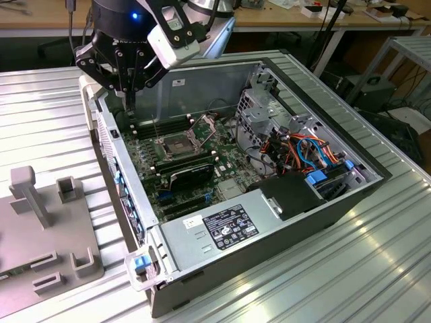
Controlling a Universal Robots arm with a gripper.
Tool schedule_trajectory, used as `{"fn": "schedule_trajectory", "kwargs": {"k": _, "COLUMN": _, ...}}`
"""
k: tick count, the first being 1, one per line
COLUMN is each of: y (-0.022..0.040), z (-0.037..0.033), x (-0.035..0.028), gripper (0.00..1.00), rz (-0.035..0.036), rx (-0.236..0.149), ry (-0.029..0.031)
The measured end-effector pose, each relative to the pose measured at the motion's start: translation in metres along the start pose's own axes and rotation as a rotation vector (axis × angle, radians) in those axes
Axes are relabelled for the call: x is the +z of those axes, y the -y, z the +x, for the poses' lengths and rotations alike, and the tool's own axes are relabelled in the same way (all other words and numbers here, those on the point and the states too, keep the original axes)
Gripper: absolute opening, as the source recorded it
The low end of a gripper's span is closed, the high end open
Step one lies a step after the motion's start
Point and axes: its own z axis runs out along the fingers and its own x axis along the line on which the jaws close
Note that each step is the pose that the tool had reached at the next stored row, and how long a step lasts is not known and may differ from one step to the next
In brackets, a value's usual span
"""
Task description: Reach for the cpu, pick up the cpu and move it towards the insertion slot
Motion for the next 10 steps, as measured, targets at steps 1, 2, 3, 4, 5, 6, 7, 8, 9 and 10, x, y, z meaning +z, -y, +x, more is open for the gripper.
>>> {"fn": "schedule_trajectory", "kwargs": {"k": 1, "y": 0.0001, "z": 0.0006, "x": 0.0001, "gripper": 0.11, "rz": 0.0001, "rx": 0.000, "ry": -0.0004}}
{"fn": "schedule_trajectory", "kwargs": {"k": 2, "y": 0.0001, "z": 0.0010, "x": 0.0001, "gripper": 0.11, "rz": 0.0000, "rx": 0.000, "ry": -0.0007}}
{"fn": "schedule_trajectory", "kwargs": {"k": 3, "y": 0.0002, "z": 0.0015, "x": 0.0002, "gripper": 0.11, "rz": 0.0001, "rx": 0.000, "ry": -0.0010}}
{"fn": "schedule_trajectory", "kwargs": {"k": 4, "y": 0.0002, "z": 0.0020, "x": 0.0002, "gripper": 0.11, "rz": 0.0001, "rx": 0.000, "ry": -0.0014}}
{"fn": "schedule_trajectory", "kwargs": {"k": 5, "y": 0.0002, "z": 0.0025, "x": 0.0003, "gripper": 0.11, "rz": 0.0001, "rx": 0.000, "ry": -0.0018}}
{"fn": "schedule_trajectory", "kwargs": {"k": 6, "y": 0.0003, "z": 0.0031, "x": 0.0004, "gripper": 0.11, "rz": 0.0001, "rx": 0.000, "ry": -0.0022}}
{"fn": "schedule_trajectory", "kwargs": {"k": 7, "y": 0.0003, "z": 0.0040, "x": 0.0005, "gripper": 0.11, "rz": 0.0002, "rx": 0.000, "ry": -0.0029}}
{"fn": "schedule_trajectory", "kwargs": {"k": 8, "y": 0.0004, "z": 0.0044, "x": 0.0005, "gripper": 0.11, "rz": 0.0003, "rx": 0.000, "ry": -0.0033}}
{"fn": "schedule_trajectory", "kwargs": {"k": 9, "y": 0.0004, "z": 0.0053, "x": 0.0006, "gripper": 0.11, "rz": 0.0004, "rx": 0.000, "ry": -0.0041}}
{"fn": "schedule_trajectory", "kwargs": {"k": 10, "y": 0.0005, "z": 0.0058, "x": 0.0007, "gripper": 0.11, "rz": 0.0004, "rx": 0.000, "ry": -0.0045}}
